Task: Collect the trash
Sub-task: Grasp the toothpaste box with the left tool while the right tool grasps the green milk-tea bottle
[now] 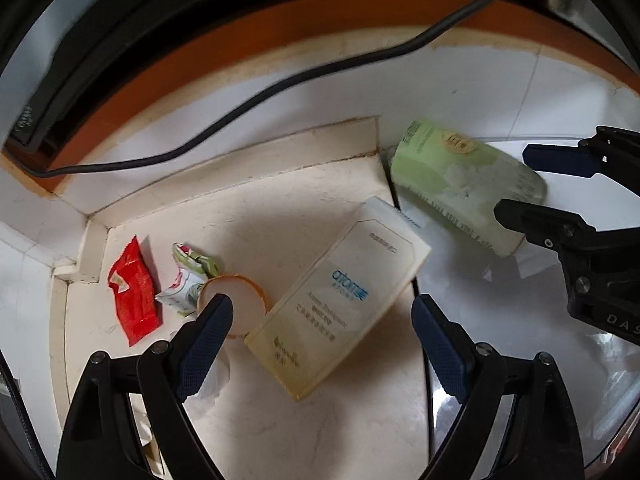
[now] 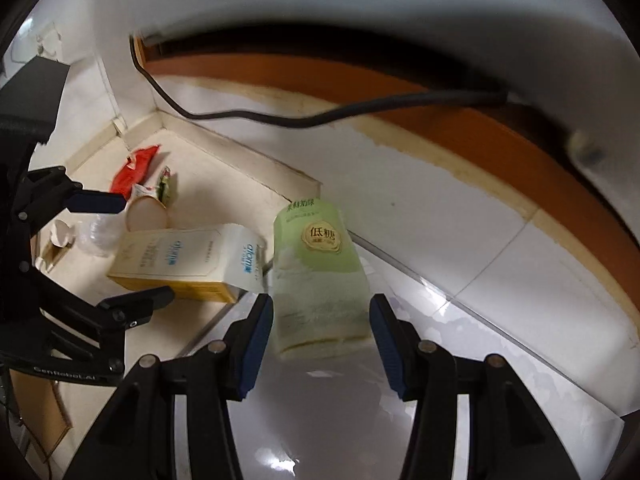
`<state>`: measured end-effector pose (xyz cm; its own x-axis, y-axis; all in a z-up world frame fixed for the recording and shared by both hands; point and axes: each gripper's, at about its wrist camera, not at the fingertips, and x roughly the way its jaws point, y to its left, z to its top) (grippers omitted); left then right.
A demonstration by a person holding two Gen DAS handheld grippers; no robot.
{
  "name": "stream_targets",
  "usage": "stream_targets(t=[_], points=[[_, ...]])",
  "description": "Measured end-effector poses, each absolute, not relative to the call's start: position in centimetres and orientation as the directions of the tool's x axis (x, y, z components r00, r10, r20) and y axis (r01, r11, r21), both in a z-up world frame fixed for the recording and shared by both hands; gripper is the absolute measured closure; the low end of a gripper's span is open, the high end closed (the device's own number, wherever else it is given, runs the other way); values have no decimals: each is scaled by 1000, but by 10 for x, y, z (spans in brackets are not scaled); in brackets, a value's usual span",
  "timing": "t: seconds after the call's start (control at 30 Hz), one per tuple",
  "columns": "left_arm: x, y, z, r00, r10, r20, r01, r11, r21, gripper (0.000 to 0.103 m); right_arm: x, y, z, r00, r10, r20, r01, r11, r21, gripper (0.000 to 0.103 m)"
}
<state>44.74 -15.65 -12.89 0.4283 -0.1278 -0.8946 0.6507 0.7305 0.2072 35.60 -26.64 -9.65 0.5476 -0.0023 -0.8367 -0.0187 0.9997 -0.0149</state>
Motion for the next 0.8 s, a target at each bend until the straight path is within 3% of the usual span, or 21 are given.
stream_targets(t=[0.3,0.47,0.6,0.8], points=[[466,-158,-159,326,-133,-936,650,751,120,15,367,-264,-106,534,-52,-844,-16,997,-71,41],[461,-161,-167,332,-97,-938,623,769,141,31,375,-255,-118,516,-122,-848,-24,987,-157,32],[456,-161,-165,335,-77,-939,597,789,148,42,380,-256,-127,502,-175,-847,-10,978,-208,31],[445,-157,-147,315,-79,-946,546,830,113,56,370,-266,-125,528,-112,-842,0,991,-132,35]])
